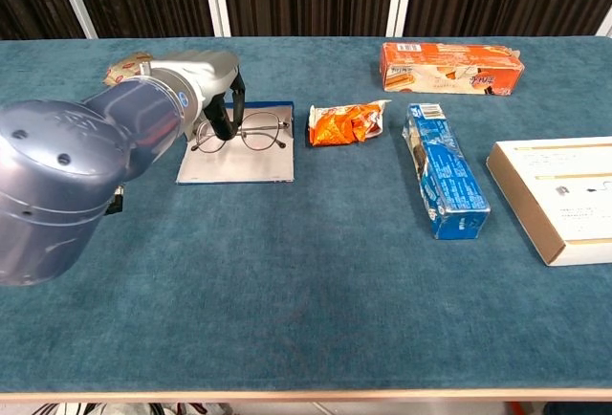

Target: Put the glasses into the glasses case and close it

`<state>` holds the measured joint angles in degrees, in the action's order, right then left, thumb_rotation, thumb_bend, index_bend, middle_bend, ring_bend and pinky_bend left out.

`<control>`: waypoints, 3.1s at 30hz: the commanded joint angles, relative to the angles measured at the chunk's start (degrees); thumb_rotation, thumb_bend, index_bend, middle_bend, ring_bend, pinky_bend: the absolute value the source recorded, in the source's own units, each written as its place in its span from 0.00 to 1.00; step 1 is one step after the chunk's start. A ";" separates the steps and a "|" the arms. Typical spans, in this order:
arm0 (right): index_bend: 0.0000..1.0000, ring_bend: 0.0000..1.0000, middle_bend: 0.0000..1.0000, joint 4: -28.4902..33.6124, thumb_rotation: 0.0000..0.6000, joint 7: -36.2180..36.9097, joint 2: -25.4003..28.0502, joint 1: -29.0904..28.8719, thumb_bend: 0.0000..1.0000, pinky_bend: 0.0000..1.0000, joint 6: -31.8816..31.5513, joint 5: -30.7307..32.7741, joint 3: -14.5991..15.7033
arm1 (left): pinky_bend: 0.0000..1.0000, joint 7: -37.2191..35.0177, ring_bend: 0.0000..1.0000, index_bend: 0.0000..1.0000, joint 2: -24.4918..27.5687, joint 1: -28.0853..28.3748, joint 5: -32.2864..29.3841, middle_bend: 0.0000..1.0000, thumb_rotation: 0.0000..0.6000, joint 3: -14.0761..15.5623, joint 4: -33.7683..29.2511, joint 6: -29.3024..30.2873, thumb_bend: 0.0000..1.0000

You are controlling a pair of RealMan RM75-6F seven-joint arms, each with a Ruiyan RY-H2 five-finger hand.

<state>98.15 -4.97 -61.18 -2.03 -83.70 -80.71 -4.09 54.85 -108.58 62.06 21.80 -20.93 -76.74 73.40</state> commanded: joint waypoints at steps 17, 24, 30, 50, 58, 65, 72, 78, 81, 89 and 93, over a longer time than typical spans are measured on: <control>0.00 0.08 0.00 0.22 1.00 -0.32 0.05 -0.01 0.18 0.16 0.30 0.55 -0.02 | 0.03 -2.20 0.01 0.56 -6.95 2.55 1.03 0.13 1.00 -5.65 18.25 -5.30 0.46; 0.00 0.08 0.00 0.25 1.00 -0.45 0.04 -0.05 0.19 0.16 0.40 0.73 -0.05 | 0.03 -3.17 0.01 0.56 -8.98 3.14 0.75 0.13 1.00 -7.41 21.85 -8.00 0.46; 0.00 0.08 0.00 0.25 1.00 -0.40 0.08 -0.06 0.19 0.16 0.48 0.85 -0.07 | 0.03 -3.14 0.01 0.56 -10.31 3.44 1.01 0.13 1.00 -7.86 23.45 -8.97 0.46; 0.00 0.08 0.00 0.45 1.00 -0.44 0.18 0.00 0.19 0.16 0.57 1.05 -0.03 | 0.03 -6.87 0.01 0.55 -14.27 4.39 5.75 0.13 1.00 -10.03 32.11 -10.39 0.46; 0.00 0.08 0.00 0.56 1.00 -0.41 0.26 0.03 0.19 0.16 0.62 1.16 -0.02 | 0.03 -6.96 0.01 0.53 -15.14 4.34 6.35 0.13 1.00 -11.12 34.09 -10.65 0.45; 0.00 0.08 0.00 0.62 1.00 -0.39 0.29 0.00 0.19 0.16 0.72 1.29 -0.04 | 0.02 -6.72 0.00 0.33 -15.73 4.28 6.89 0.12 1.00 -11.68 35.05 -11.07 0.45; 0.00 0.08 0.00 0.70 1.00 -0.37 0.34 0.03 0.19 0.16 0.68 1.31 -0.05 | 0.02 -6.44 0.00 0.23 -15.79 3.71 7.31 0.11 1.00 -11.99 34.02 -11.13 0.44; 0.00 0.08 0.00 0.71 1.00 -0.23 0.34 -0.04 0.19 0.16 0.92 1.49 -0.08 | 0.02 -6.63 0.00 0.21 -13.58 1.57 10.81 0.11 1.00 -9.84 26.70 -8.22 0.44; 0.00 0.08 0.00 0.72 1.00 -0.27 0.35 -0.08 0.19 0.16 0.99 1.43 -0.03 | 0.02 -6.26 0.00 0.21 -10.96 -0.74 12.80 0.11 1.00 -8.15 20.47 -5.76 0.45; 0.00 0.08 0.00 0.92 1.00 -0.50 0.34 -0.06 0.19 0.16 0.95 1.38 0.04 | 0.04 -7.21 0.00 0.20 -1.48 -7.49 18.47 0.12 1.00 -3.19 3.34 -1.98 0.45; 0.00 0.08 0.00 0.99 1.00 -0.67 0.30 -0.02 0.19 0.16 0.86 1.48 0.00 | 0.17 -8.73 0.08 0.17 2.82 -10.12 21.75 0.17 1.00 -0.32 -2.50 -1.82 0.45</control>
<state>99.14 -5.64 -60.88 -2.06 -82.83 -79.22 -4.08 47.31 -108.89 54.33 40.98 -23.62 -75.70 70.76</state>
